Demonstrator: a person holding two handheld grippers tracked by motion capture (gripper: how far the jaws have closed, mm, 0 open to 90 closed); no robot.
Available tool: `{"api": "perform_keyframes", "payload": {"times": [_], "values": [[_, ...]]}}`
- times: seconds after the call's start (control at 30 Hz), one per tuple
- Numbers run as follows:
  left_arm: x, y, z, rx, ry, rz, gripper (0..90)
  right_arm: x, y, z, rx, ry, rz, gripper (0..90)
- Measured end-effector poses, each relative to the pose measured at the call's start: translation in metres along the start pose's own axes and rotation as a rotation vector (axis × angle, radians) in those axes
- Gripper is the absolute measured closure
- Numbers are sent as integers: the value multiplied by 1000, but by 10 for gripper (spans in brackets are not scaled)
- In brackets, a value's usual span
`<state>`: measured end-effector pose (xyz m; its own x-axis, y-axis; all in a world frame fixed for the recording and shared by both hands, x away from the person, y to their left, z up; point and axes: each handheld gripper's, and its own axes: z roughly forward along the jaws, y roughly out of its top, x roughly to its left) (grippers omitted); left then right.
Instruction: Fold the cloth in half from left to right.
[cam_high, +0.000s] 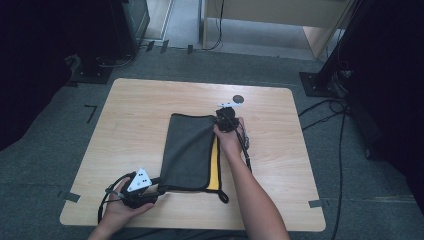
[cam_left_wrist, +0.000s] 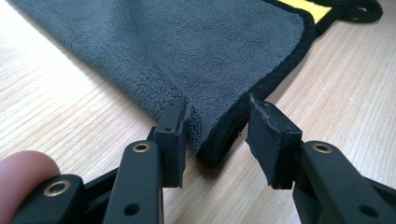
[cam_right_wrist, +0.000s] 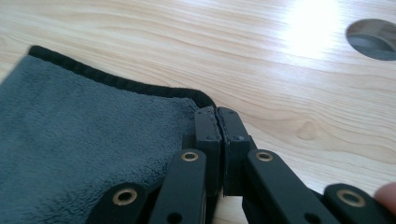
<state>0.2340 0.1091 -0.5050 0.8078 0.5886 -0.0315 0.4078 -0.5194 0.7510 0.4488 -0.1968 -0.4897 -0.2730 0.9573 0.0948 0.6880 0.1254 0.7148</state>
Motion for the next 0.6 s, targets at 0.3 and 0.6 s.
{"api": "perform_keyframes", "payload": {"times": [0.3, 0.6], "values": [[1, -2, 3, 13, 0, -4, 563, -7, -8, 12, 8, -25, 24, 749], [0, -1, 3, 10, 7, -13, 550, 7, -51, -55, -54, 36, -55, 743]]}}
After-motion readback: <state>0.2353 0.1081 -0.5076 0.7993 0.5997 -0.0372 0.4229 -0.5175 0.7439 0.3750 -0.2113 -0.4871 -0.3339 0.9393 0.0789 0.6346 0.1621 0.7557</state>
